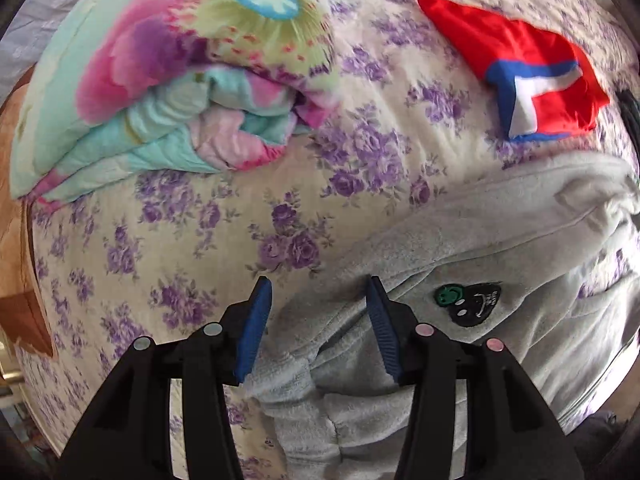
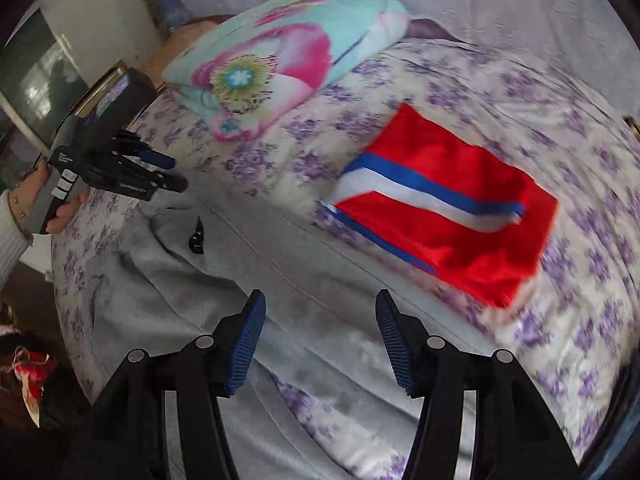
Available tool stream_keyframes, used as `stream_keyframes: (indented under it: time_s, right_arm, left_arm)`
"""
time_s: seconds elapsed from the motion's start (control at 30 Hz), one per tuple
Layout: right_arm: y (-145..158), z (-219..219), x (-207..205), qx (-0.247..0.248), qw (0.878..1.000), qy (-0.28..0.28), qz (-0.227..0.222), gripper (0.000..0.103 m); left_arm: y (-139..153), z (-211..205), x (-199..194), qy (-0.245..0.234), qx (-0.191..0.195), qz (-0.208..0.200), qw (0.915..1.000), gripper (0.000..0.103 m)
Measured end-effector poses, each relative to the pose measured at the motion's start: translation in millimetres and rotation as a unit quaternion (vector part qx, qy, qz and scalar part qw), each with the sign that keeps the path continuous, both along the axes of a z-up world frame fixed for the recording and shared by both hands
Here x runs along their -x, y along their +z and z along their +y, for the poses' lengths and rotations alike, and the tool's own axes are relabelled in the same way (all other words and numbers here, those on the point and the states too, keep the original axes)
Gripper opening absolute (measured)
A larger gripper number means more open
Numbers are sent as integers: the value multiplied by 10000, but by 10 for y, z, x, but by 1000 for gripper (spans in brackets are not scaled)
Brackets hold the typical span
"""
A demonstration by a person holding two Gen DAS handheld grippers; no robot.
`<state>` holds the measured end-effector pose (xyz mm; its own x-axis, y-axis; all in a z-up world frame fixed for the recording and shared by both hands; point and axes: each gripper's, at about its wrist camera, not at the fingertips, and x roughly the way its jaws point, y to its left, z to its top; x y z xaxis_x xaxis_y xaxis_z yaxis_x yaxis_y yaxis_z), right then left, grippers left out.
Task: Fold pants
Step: 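Grasp the waistband with the left gripper while the right gripper grasps the leg cuffs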
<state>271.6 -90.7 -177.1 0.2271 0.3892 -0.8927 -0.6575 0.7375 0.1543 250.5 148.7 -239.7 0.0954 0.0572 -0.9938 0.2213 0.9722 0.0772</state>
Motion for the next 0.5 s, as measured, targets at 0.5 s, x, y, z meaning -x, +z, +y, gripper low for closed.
stream_keyframes:
  time_s: [0.5]
  right_arm:
    - [-906, 837, -630, 1409, 9686, 1734, 1089, 39]
  left_arm:
    - [-251, 141, 90, 100, 429, -41, 9990, 41]
